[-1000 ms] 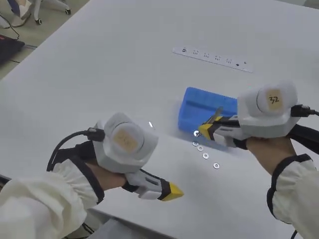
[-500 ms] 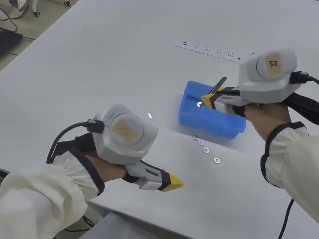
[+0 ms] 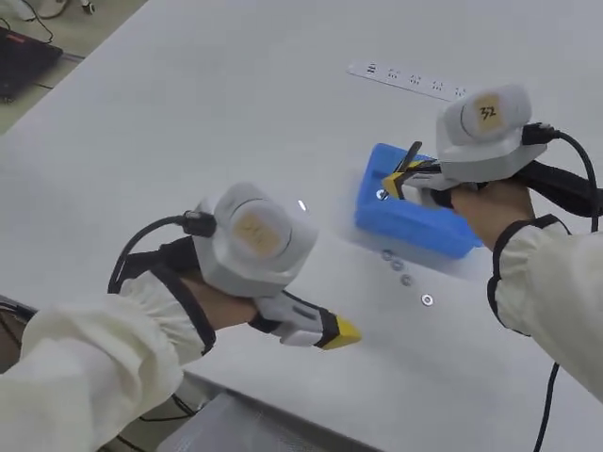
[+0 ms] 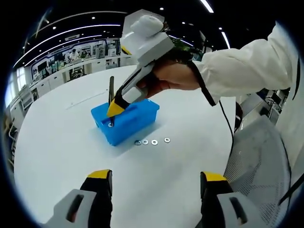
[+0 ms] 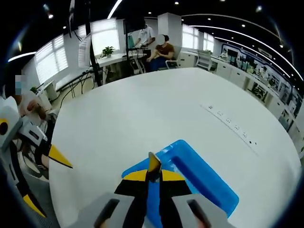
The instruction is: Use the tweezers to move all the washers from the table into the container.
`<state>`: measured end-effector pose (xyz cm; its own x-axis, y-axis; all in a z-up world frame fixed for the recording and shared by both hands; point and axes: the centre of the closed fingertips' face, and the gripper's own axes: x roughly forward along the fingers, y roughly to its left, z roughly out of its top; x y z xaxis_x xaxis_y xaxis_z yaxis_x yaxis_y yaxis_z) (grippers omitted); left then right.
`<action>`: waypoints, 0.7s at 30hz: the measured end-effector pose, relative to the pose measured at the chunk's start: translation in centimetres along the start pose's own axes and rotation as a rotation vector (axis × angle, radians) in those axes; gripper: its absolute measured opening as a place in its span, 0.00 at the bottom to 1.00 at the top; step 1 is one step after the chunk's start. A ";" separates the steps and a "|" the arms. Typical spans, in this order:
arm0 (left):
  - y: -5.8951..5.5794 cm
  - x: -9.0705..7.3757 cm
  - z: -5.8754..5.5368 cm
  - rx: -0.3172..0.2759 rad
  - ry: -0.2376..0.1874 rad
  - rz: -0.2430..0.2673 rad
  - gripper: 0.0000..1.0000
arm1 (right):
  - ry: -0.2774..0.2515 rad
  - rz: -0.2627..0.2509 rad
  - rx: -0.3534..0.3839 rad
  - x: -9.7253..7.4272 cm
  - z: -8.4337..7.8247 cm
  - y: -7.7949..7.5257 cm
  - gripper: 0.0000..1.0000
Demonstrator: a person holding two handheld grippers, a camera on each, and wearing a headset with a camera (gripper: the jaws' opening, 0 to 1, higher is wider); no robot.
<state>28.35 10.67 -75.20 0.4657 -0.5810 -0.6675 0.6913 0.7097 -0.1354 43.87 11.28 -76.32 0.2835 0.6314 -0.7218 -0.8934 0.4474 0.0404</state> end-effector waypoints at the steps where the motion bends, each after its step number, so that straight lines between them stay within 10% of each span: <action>1: 0.1 0.0 0.0 -0.001 0.001 0.002 0.77 | 0.005 0.003 0.006 0.2 -0.2 0.0 0.04; 21: -0.3 1.1 -0.2 -0.011 0.017 -0.015 0.75 | 0.031 0.021 0.012 1.2 -1.4 0.2 0.05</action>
<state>28.54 9.92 -76.09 0.4459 -0.5850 -0.6774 0.6920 0.7054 -0.1537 43.57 11.27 -78.18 0.2536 0.6210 -0.7417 -0.8948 0.4418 0.0640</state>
